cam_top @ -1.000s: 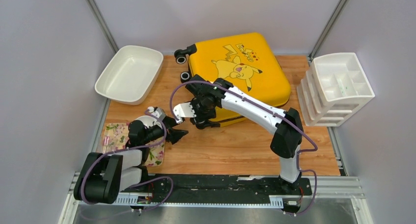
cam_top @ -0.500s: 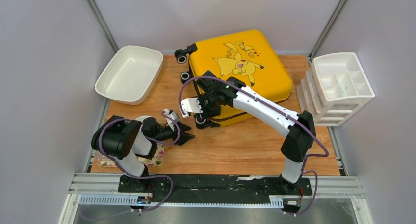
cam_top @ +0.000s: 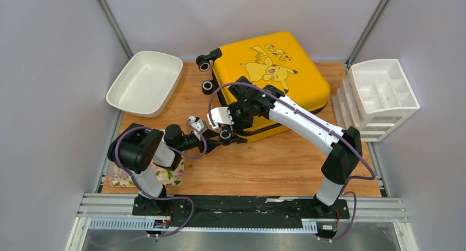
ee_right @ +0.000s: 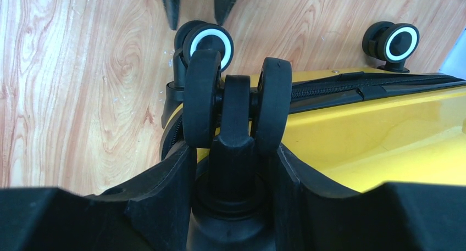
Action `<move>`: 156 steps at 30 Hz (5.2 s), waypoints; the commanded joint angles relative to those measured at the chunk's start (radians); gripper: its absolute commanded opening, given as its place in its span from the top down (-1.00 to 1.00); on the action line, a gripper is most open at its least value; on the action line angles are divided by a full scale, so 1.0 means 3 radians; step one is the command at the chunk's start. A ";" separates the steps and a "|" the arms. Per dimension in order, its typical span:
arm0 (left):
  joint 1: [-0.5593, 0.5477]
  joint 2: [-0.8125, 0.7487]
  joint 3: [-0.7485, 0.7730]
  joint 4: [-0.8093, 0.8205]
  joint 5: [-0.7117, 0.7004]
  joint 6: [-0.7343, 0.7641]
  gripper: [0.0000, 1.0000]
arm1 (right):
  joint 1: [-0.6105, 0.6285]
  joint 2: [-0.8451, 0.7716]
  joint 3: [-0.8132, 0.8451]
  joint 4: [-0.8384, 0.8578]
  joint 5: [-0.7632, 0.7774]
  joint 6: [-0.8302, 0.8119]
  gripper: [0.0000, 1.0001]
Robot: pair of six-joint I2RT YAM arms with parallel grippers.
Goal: Open, take out, and arrange the luggage
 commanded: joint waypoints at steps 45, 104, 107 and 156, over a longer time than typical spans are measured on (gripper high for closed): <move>0.0731 -0.1404 -0.0657 0.1215 0.1138 -0.0062 -0.68 | 0.0224 0.0068 0.0514 -0.0264 -0.0111 0.0560 -0.99; -0.0629 -0.0228 0.0115 0.1246 -0.0692 0.1267 -0.10 | 0.0224 0.0540 0.0924 -0.0320 -0.0116 0.0636 1.00; -0.0690 -0.0218 0.0161 0.1246 -0.0789 0.1313 -0.10 | 0.0224 0.0530 0.0903 -0.0300 -0.0121 0.0652 1.00; -0.0792 -0.0571 -0.0176 0.1251 -0.1194 0.0960 -0.18 | 0.0306 0.0489 0.0888 -0.0003 -0.0500 0.0867 1.00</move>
